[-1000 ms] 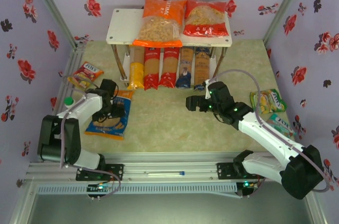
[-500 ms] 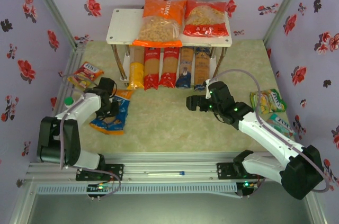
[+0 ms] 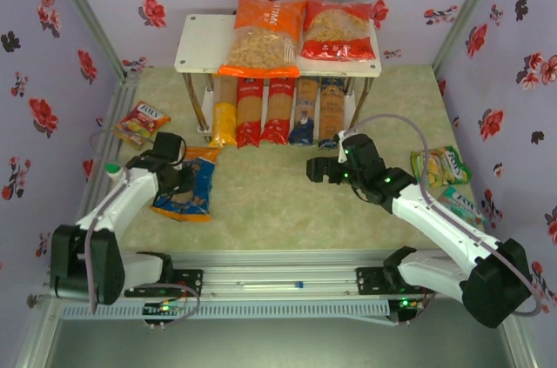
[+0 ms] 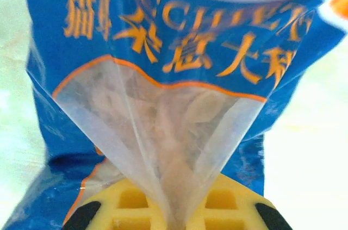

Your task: Place and organize the pasta boxes and bags onto the shelf

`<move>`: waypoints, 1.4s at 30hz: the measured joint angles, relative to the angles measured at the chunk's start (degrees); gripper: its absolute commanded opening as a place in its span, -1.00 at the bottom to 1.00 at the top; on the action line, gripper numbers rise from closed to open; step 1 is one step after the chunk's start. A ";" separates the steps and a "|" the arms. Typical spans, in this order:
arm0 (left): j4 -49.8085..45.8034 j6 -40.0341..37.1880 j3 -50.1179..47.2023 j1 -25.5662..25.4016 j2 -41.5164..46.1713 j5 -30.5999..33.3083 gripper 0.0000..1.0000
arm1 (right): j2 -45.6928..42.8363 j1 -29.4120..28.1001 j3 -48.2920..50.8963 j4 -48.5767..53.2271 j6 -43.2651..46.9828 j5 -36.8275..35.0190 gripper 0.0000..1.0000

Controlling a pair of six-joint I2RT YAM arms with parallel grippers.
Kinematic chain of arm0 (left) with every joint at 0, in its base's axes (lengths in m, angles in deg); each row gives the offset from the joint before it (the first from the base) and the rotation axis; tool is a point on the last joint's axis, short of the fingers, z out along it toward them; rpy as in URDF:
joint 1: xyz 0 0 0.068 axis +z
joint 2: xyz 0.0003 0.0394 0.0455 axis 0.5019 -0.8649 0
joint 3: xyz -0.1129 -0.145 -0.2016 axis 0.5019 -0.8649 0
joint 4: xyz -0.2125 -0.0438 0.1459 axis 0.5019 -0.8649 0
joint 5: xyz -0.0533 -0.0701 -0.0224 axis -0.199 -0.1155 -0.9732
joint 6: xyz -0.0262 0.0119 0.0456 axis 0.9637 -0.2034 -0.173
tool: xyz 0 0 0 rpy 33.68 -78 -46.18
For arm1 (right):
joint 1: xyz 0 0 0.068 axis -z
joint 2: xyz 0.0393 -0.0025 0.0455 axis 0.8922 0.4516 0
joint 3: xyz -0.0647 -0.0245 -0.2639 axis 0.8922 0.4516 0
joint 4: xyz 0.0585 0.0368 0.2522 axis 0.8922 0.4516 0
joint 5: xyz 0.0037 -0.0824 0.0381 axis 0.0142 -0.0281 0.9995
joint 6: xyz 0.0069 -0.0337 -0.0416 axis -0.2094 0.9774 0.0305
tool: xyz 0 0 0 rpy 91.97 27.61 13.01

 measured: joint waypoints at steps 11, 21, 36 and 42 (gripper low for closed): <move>-8.96 1.88 5.99 0.00 15.65 0.57 -1.00 | -1.29 0.00 0.00 0.68 -0.17 -0.55 0.99; -13.22 1.33 19.15 0.00 21.29 2.49 -1.00 | -1.07 0.00 -0.15 0.66 -1.49 -0.55 0.99; -13.92 -7.74 49.53 0.00 6.84 5.27 -1.00 | 0.68 0.00 -2.10 0.74 -1.68 -0.13 0.99; -10.03 -11.13 59.19 0.00 -0.76 4.28 -1.00 | 2.14 0.00 -3.98 0.87 -1.68 0.79 0.99</move>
